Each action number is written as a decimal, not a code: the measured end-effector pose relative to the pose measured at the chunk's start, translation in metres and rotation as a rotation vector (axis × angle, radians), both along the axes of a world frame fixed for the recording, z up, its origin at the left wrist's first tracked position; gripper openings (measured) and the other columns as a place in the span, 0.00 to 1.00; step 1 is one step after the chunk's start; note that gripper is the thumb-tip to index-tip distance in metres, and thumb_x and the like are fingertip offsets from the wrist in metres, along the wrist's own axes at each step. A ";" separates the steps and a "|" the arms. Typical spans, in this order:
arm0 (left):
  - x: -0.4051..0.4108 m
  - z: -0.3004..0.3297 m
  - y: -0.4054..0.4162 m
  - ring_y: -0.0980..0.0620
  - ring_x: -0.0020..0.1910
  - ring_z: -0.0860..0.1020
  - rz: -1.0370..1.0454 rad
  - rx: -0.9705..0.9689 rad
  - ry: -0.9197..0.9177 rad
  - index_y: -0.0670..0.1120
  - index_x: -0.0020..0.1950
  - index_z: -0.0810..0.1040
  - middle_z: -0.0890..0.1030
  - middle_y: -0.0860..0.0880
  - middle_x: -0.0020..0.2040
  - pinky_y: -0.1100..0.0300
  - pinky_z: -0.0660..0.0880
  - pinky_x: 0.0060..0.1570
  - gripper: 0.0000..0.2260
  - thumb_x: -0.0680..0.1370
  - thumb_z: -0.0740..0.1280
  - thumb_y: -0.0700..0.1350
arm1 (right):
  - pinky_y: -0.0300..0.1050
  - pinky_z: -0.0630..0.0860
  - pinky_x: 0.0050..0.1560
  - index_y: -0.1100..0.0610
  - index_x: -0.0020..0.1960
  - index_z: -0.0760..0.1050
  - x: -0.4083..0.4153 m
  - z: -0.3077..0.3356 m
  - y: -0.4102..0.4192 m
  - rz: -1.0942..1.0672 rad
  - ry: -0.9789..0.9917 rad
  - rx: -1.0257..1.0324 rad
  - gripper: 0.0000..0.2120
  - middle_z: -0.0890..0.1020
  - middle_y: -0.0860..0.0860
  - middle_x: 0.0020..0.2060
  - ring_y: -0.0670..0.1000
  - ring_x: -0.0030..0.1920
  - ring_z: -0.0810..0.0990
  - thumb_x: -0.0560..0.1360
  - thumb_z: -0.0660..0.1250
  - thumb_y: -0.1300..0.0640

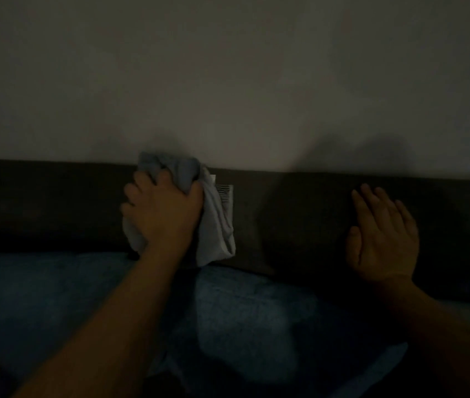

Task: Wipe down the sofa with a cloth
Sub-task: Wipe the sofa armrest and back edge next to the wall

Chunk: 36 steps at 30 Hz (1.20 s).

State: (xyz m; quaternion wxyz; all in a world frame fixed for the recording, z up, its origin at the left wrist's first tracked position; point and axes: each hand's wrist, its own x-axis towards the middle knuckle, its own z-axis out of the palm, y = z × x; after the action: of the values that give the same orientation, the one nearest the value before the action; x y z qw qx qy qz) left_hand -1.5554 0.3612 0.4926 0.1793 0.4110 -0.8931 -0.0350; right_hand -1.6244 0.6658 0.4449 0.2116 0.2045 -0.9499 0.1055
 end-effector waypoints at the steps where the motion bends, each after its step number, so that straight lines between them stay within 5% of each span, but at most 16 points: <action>1: -0.009 0.002 0.019 0.37 0.58 0.70 -0.027 -0.008 -0.022 0.43 0.62 0.73 0.72 0.37 0.61 0.43 0.67 0.55 0.29 0.72 0.61 0.64 | 0.54 0.59 0.69 0.63 0.69 0.70 0.000 0.000 0.000 0.001 -0.001 0.001 0.28 0.72 0.60 0.67 0.60 0.68 0.70 0.74 0.50 0.50; 6: -0.043 -0.005 0.141 0.41 0.50 0.73 -0.337 -0.053 0.027 0.49 0.48 0.77 0.76 0.43 0.52 0.48 0.68 0.47 0.22 0.69 0.60 0.65 | 0.56 0.62 0.68 0.64 0.67 0.72 -0.002 0.000 0.000 0.015 0.006 -0.022 0.28 0.73 0.61 0.67 0.60 0.67 0.71 0.74 0.51 0.51; 10: -0.049 -0.015 0.133 0.43 0.50 0.72 -0.405 -0.043 0.066 0.50 0.47 0.78 0.76 0.46 0.51 0.50 0.67 0.47 0.21 0.69 0.63 0.65 | 0.54 0.62 0.69 0.63 0.67 0.72 -0.002 0.002 0.000 0.027 0.017 -0.069 0.27 0.73 0.60 0.67 0.59 0.67 0.71 0.73 0.52 0.52; 14: -0.052 -0.016 0.133 0.42 0.52 0.72 -0.394 -0.015 0.088 0.51 0.52 0.78 0.76 0.46 0.54 0.48 0.66 0.50 0.21 0.69 0.62 0.64 | 0.52 0.66 0.64 0.64 0.64 0.74 -0.006 0.018 0.021 0.109 -0.065 -0.270 0.23 0.76 0.60 0.63 0.60 0.61 0.75 0.74 0.54 0.54; 17: -0.050 -0.017 0.135 0.40 0.51 0.73 -0.377 -0.064 0.084 0.49 0.54 0.78 0.76 0.42 0.54 0.47 0.67 0.51 0.24 0.68 0.60 0.63 | 0.56 0.68 0.59 0.63 0.63 0.74 -0.028 0.029 0.079 -0.034 -0.061 -0.166 0.24 0.76 0.61 0.61 0.62 0.58 0.75 0.74 0.54 0.51; 20: -0.051 -0.019 0.136 0.38 0.50 0.73 -0.353 -0.127 0.095 0.45 0.56 0.78 0.76 0.39 0.54 0.45 0.68 0.50 0.27 0.68 0.59 0.63 | 0.57 0.63 0.65 0.63 0.66 0.72 -0.042 0.025 0.110 -0.161 -0.099 -0.018 0.28 0.74 0.61 0.64 0.62 0.63 0.72 0.73 0.52 0.48; 36: -0.060 -0.001 0.175 0.41 0.55 0.72 -0.141 -0.024 0.090 0.48 0.56 0.80 0.75 0.44 0.59 0.50 0.66 0.52 0.22 0.73 0.60 0.61 | 0.54 0.57 0.69 0.64 0.68 0.70 -0.043 0.000 0.112 -0.070 -0.023 -0.074 0.30 0.72 0.62 0.67 0.62 0.68 0.69 0.71 0.51 0.51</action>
State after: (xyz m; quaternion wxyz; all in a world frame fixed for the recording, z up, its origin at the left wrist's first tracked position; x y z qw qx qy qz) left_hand -1.6157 0.5358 0.4915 0.2213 0.3430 -0.9112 -0.0555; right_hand -1.6674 0.7780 0.4451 0.2117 0.1620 -0.9543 0.1352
